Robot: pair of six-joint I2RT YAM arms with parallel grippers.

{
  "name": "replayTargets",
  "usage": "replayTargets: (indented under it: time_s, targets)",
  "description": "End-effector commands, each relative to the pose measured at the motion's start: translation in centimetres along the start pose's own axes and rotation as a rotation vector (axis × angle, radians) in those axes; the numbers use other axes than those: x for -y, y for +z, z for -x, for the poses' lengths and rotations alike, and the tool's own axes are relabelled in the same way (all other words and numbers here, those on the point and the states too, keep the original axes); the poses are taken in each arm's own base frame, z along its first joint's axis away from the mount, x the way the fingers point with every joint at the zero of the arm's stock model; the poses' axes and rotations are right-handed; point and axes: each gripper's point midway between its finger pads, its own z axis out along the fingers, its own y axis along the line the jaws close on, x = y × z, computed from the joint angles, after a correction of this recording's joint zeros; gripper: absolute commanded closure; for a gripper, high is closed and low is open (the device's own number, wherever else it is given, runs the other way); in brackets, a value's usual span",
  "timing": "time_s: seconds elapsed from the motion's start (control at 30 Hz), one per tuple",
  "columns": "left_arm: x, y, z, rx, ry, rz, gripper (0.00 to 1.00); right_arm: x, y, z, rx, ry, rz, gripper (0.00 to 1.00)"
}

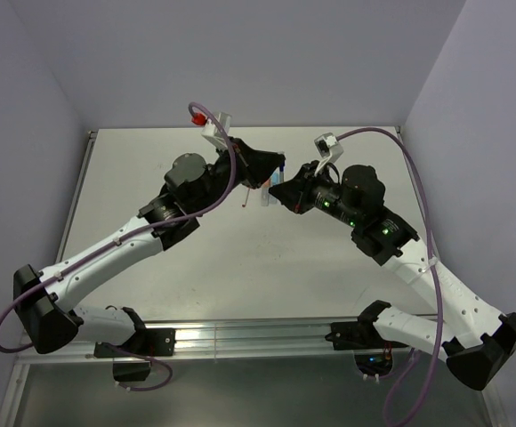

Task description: Insert the pens into the pen caps

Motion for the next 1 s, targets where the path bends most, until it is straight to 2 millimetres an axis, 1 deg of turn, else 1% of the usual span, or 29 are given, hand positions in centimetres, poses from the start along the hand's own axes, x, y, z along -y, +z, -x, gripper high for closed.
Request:
replayTargets:
  time_s: [0.0, 0.03, 0.07, 0.1, 0.13, 0.17, 0.23, 0.27, 0.4, 0.47, 0.5, 0.57, 0.6, 0.63, 0.67, 0.7, 0.73, 0.77, 0.8, 0.83, 0.87, 0.9, 0.97]
  targets:
    - [1.8, -1.6, -6.2, -0.218, 0.020, 0.022, 1.00, 0.4, -0.4, 5.8, 0.200, -0.048, -0.077, 1.00]
    - [2.3, -1.7, -6.6, -0.224, 0.025, 0.032, 1.00, 0.5, -0.3, 5.7, 0.197, -0.050, -0.082, 1.00]
    - [1.9, -1.5, -6.7, -0.210, 0.027, 0.065, 1.00, 0.5, -0.3, 5.8, 0.200, -0.048, -0.086, 1.00]
    - [1.4, -1.9, -7.8, -0.244, 0.030, 0.101, 1.00, 0.6, -0.4, 5.9, 0.202, -0.051, -0.091, 1.00]
    - [1.5, -1.9, -8.5, -0.257, 0.028, 0.113, 1.00, 0.6, -0.5, 6.0, 0.204, -0.055, -0.096, 1.00]
    - [1.0, -1.9, -8.5, -0.244, 0.036, 0.146, 1.00, 0.7, -0.5, 6.1, 0.207, -0.055, -0.101, 1.00]
    - [0.8, -2.3, -9.7, -0.262, 0.043, 0.180, 1.00, 1.0, -0.7, 6.2, 0.216, -0.061, -0.116, 1.00]
    - [0.4, -2.3, -9.8, -0.251, 0.047, 0.206, 1.00, 1.0, -0.7, 6.3, 0.217, -0.061, -0.119, 1.00]
    - [0.7, -2.9, -11.7, -0.273, 0.043, 0.233, 1.00, 1.0, -0.7, 6.4, 0.221, -0.064, -0.123, 1.00]
    - [1.5, -3.1, -12.3, -0.283, 0.038, 0.197, 1.00, 0.7, -0.6, 6.4, 0.219, -0.068, -0.103, 1.00]
    - [1.2, -3.3, -12.9, -0.289, 0.043, 0.194, 1.00, 0.6, -0.7, 6.4, 0.221, -0.072, -0.097, 1.00]
    - [1.7, -3.5, -12.8, -0.290, 0.043, 0.160, 1.00, -0.4, -1.1, 6.6, 0.226, -0.084, -0.052, 1.00]
    - [1.7, -3.8, -13.5, -0.311, 0.048, 0.138, 1.00, -0.7, -1.3, 6.6, 0.229, -0.090, -0.036, 1.00]
    - [2.0, -4.3, -13.5, -0.317, 0.050, 0.110, 1.00, -1.3, -1.6, 6.9, 0.239, -0.097, -0.011, 1.00]
    - [3.1, -4.2, -12.7, -0.283, 0.038, 0.056, 1.00, -1.8, -1.8, 6.8, 0.233, -0.103, 0.019, 1.00]
    - [3.3, -5.0, -13.1, -0.295, 0.040, 0.020, 1.00, -2.2, -1.9, 6.7, 0.229, -0.107, 0.040, 1.00]
    - [3.7, -5.2, -13.0, -0.293, 0.039, -0.008, 1.00, -2.7, -2.4, 7.1, 0.247, -0.112, 0.061, 1.00]
    - [4.2, -5.4, -12.8, -0.286, 0.040, -0.043, 1.00, -3.1, -2.5, 6.7, 0.236, -0.115, 0.088, 1.00]
    - [4.4, -5.9, -12.9, -0.286, 0.043, -0.067, 1.00, -3.3, -2.7, 6.7, 0.233, -0.113, 0.099, 1.00]
    - [5.1, -6.3, -13.1, -0.300, 0.039, -0.113, 1.00, -3.5, -2.9, 6.7, 0.232, -0.113, 0.110, 1.00]
    - [5.7, -6.5, -12.6, -0.280, 0.037, -0.149, 1.00, -4.0, -3.2, 7.0, 0.249, -0.122, 0.140, 1.00]
    - [5.8, -6.9, -12.8, -0.286, 0.042, -0.167, 1.00, -4.3, -3.4, 7.1, 0.257, -0.122, 0.156, 1.00]
    - [6.5, -7.4, -12.9, -0.291, 0.042, -0.219, 1.00, -4.8, -3.8, 7.1, 0.257, -0.121, 0.183, 1.00]
